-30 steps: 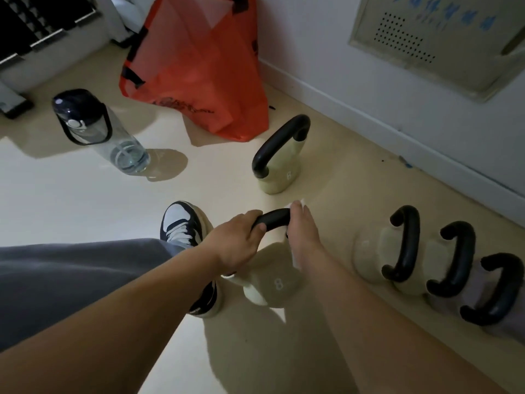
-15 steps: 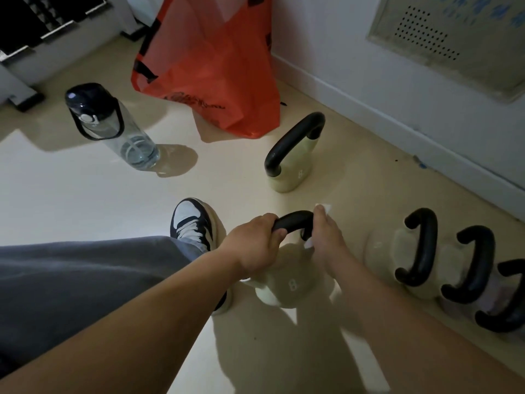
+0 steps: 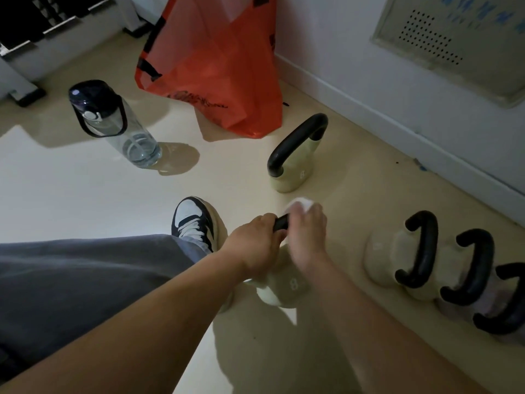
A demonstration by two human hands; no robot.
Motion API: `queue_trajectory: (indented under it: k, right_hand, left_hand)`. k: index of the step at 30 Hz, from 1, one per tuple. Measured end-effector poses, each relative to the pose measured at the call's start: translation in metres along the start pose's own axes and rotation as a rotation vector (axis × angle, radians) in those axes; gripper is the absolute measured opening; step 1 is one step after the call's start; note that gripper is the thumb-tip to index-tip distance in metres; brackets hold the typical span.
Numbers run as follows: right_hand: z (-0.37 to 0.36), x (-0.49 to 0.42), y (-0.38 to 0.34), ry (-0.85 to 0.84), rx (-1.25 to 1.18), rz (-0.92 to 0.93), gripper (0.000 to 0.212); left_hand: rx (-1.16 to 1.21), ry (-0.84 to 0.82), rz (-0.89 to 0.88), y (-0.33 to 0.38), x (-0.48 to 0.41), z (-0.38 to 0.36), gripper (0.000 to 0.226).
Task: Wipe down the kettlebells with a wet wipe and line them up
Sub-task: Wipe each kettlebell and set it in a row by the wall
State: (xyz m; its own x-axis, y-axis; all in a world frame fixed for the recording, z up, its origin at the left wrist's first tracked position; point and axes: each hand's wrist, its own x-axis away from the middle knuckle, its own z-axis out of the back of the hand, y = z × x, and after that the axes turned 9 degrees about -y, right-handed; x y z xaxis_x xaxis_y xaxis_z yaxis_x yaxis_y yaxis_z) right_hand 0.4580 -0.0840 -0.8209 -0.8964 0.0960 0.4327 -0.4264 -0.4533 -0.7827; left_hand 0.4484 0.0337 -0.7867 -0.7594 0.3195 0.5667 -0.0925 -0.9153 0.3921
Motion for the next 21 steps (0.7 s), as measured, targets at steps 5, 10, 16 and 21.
queue_trajectory:
  k: [5, 10, 16, 21]
  right_hand:
    - [-0.010, 0.012, 0.004, 0.076, 0.156, 0.309, 0.050]
    - [0.020, -0.012, 0.034, -0.021, -0.336, -0.314, 0.061]
    - [-0.024, 0.025, -0.011, 0.090, 0.047, 0.096, 0.059]
    - [0.004, 0.015, 0.003, 0.102, -0.497, -0.227, 0.051]
  left_hand:
    - [0.124, -0.037, -0.016, -0.005, 0.005, 0.004, 0.034]
    - [0.082, 0.036, -0.010, -0.001, 0.006, -0.009, 0.025]
    - [-0.022, 0.016, -0.046, 0.004, 0.013, -0.014, 0.046]
    - [0.159, 0.123, 0.038, 0.013, 0.021, -0.028, 0.027]
